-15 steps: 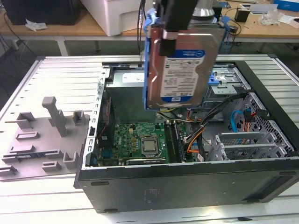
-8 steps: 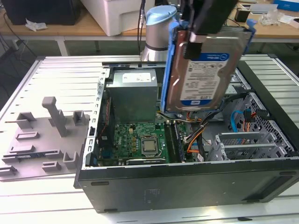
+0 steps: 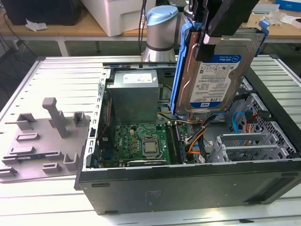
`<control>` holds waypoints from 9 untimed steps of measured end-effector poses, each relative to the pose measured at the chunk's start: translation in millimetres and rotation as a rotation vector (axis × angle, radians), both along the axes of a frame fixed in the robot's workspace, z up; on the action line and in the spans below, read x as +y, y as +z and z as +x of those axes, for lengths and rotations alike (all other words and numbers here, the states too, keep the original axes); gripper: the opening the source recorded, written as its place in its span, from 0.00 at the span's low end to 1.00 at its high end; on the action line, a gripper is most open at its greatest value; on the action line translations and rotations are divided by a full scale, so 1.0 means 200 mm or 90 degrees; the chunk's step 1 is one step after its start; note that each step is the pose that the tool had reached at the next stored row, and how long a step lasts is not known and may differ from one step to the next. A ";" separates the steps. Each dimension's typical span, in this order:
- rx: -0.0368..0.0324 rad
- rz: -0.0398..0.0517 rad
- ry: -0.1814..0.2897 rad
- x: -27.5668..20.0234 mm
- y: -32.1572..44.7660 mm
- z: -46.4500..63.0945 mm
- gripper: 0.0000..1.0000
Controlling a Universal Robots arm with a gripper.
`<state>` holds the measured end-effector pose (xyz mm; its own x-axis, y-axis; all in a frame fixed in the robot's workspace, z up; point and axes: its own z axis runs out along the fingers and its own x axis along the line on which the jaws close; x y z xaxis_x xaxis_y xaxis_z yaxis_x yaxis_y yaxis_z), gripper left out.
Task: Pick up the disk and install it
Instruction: 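Pick up the disk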
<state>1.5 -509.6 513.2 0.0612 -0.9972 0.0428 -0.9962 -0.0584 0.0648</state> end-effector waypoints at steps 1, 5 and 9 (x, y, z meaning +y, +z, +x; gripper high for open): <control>0.0000 0.0000 0.000 0.000 0.000 0.00 0.37; 0.0000 0.0000 0.000 0.000 0.000 0.00 0.37; 0.0000 0.0000 0.000 0.000 0.000 0.00 0.37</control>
